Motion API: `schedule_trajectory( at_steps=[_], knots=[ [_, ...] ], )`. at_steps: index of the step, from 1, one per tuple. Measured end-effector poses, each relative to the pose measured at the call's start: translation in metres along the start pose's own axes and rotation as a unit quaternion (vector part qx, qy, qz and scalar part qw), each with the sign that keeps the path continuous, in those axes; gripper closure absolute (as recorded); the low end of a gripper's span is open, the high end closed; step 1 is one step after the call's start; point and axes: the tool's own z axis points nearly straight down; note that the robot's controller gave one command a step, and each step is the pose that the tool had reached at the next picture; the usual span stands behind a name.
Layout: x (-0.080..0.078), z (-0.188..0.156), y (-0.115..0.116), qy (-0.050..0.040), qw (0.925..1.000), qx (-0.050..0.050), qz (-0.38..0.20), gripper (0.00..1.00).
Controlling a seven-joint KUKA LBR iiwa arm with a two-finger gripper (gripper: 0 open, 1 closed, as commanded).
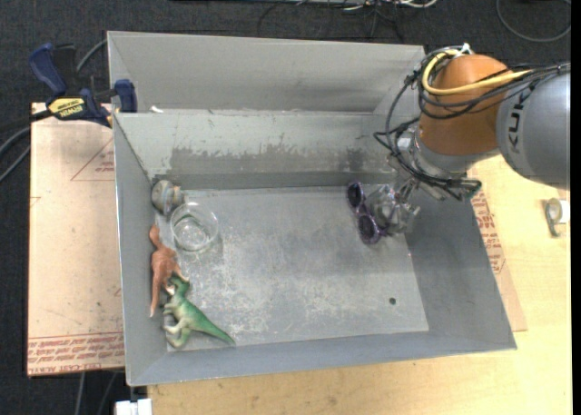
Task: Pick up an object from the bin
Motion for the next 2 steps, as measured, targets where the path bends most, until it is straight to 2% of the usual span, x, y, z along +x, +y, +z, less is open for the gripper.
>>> schedule_trajectory(
  at_steps=[1,2],
  knots=[
    [0.000,-0.003,0.001,0.0010,1.0000,-0.002,0.000,1.00],
    [0.001,-0.021,0.003,0.0035,1.0000,-0.005,0.000,1.00]
  ],
)
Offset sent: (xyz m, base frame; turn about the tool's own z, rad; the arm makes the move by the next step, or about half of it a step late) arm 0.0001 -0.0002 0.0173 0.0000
